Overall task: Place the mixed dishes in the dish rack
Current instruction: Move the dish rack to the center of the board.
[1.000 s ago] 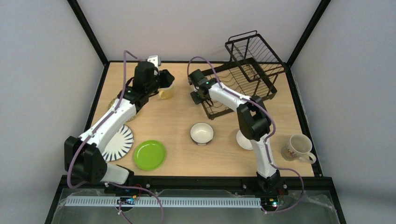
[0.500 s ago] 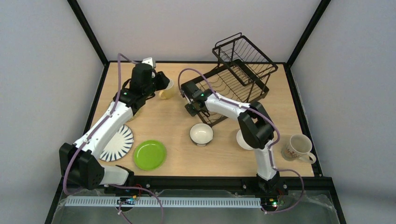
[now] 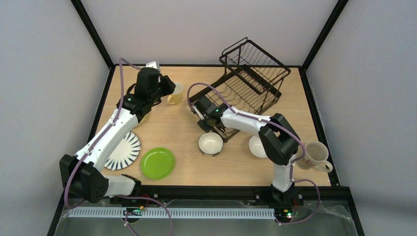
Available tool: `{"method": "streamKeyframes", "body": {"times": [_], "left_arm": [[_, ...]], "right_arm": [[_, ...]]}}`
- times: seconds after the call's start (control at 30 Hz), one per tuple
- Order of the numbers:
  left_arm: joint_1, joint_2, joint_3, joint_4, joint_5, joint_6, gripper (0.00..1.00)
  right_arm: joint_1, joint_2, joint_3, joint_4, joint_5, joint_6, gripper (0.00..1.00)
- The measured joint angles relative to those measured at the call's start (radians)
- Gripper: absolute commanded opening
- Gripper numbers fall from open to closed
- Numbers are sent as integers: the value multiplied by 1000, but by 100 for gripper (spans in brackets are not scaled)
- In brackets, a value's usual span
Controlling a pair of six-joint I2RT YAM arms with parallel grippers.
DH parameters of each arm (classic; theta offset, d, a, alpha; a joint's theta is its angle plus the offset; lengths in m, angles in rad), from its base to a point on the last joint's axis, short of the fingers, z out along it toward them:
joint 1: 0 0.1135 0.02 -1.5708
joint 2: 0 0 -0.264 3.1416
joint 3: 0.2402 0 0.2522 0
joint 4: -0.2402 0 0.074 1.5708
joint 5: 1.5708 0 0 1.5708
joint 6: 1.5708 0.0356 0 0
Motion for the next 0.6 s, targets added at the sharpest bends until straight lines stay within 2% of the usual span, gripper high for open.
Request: {"method": "streamKeyframes", "body": {"times": [0.6], "left_arm": [[0,33,44,-65,-22,-27,99]], "right_arm": [[158,-128,-168,28,5,-70,0]]}}
